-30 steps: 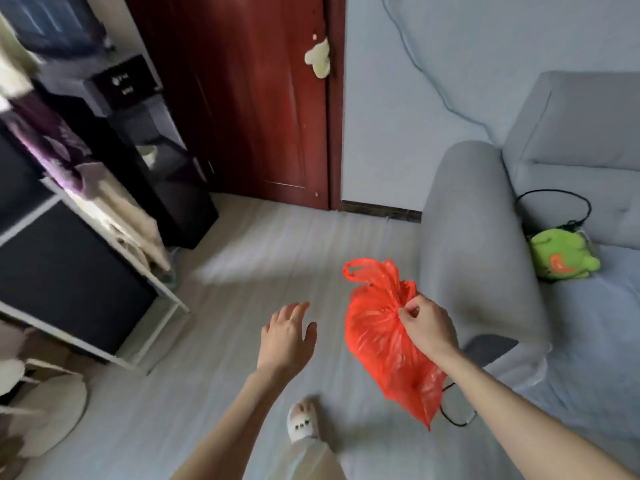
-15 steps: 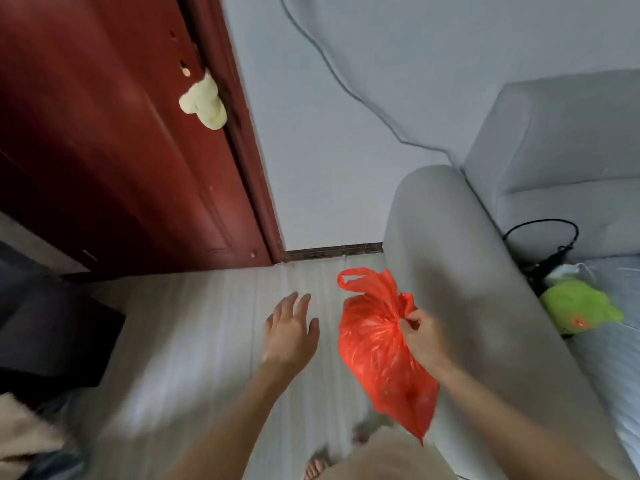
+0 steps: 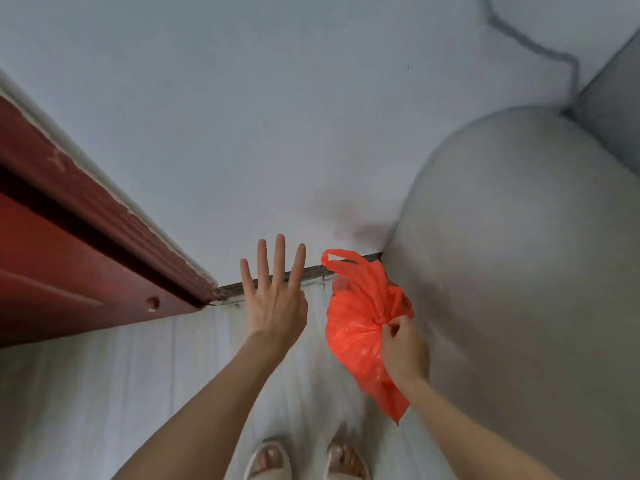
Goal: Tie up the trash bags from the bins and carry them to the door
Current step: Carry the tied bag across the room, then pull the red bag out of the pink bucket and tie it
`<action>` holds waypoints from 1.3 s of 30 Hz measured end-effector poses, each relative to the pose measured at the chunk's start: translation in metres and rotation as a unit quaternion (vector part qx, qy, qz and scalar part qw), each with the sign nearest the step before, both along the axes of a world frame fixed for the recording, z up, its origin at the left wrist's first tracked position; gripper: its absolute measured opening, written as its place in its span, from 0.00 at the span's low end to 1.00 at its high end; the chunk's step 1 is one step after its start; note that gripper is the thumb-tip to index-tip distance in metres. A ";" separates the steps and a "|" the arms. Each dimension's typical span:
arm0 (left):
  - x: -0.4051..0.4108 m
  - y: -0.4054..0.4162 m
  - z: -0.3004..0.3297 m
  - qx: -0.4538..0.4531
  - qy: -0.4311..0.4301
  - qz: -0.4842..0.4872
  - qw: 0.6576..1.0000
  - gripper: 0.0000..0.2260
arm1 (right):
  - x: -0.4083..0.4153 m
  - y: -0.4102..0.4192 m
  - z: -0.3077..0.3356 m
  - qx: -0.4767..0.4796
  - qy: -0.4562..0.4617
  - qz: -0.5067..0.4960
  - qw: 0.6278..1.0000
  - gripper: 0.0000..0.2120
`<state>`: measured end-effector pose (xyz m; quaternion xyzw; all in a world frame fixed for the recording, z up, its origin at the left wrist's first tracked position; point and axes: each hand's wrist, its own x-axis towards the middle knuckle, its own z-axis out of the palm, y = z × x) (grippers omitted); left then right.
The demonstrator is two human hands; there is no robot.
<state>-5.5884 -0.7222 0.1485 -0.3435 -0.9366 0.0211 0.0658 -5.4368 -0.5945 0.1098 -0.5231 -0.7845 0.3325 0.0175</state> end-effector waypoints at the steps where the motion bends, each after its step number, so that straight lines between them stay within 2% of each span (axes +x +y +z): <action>1: -0.025 0.022 -0.051 0.011 0.011 -0.013 1.000 0.40 | -0.020 0.017 -0.051 0.014 0.004 -0.007 1.000 0.07; 5: -0.092 0.075 -0.151 0.025 0.098 -0.065 0.993 0.40 | -0.064 0.062 -0.164 0.051 0.051 -0.084 0.994 0.05; 8: -0.122 0.099 -0.187 0.058 0.128 -0.068 0.988 0.39 | -0.081 0.077 -0.219 0.070 0.068 -0.106 0.990 0.04; 10: -0.134 0.108 -0.210 0.075 0.151 -0.063 0.984 0.38 | -0.083 0.076 -0.247 0.074 0.049 -0.118 0.989 0.05; 13: -0.143 0.110 -0.225 0.095 0.171 -0.061 0.979 0.38 | -0.083 0.074 -0.261 0.044 0.027 -0.105 0.993 0.08; 15: -0.140 0.112 -0.223 0.092 0.147 -0.067 0.983 0.40 | -0.082 0.078 -0.258 0.001 0.000 -0.085 0.996 0.12; 17: -0.132 0.108 -0.217 0.071 0.089 -0.055 0.992 0.41 | -0.082 0.078 -0.251 -0.011 -0.023 -0.036 0.999 0.16; 20: -0.105 0.101 -0.167 -0.015 -0.028 -0.044 0.999 0.40 | -0.074 0.074 -0.197 -0.015 -0.039 0.004 0.999 0.19; 22: -0.092 0.095 -0.139 -0.065 -0.087 -0.043 0.993 0.36 | -0.069 0.064 -0.156 -0.024 -0.024 0.035 0.999 0.19; 25: -0.058 0.087 -0.044 -0.082 -0.171 -0.084 0.978 0.30 | -0.042 0.047 -0.048 -0.049 0.010 0.022 0.999 0.17; 28: -0.005 0.074 0.063 -0.042 -0.223 -0.152 0.962 0.26 | 0.007 0.019 0.074 -0.065 0.046 -0.025 0.996 0.16; 30: 0.024 0.068 0.106 -0.006 -0.255 -0.172 0.952 0.23 | 0.032 0.004 0.125 -0.061 0.069 -0.035 0.995 0.15; 34: 0.123 0.050 0.219 0.094 -0.294 -0.255 0.916 0.19 | 0.141 -0.038 0.250 -0.036 0.109 -0.101 0.988 0.14; 38: 0.244 0.026 0.288 0.070 -0.353 -0.334 0.871 0.23 | 0.274 -0.095 0.326 -0.006 0.111 -0.221 0.969 0.13; 39: 0.283 0.017 0.301 0.056 -0.364 -0.365 0.855 0.22 | 0.314 -0.115 0.340 -0.002 0.105 -0.250 0.962 0.14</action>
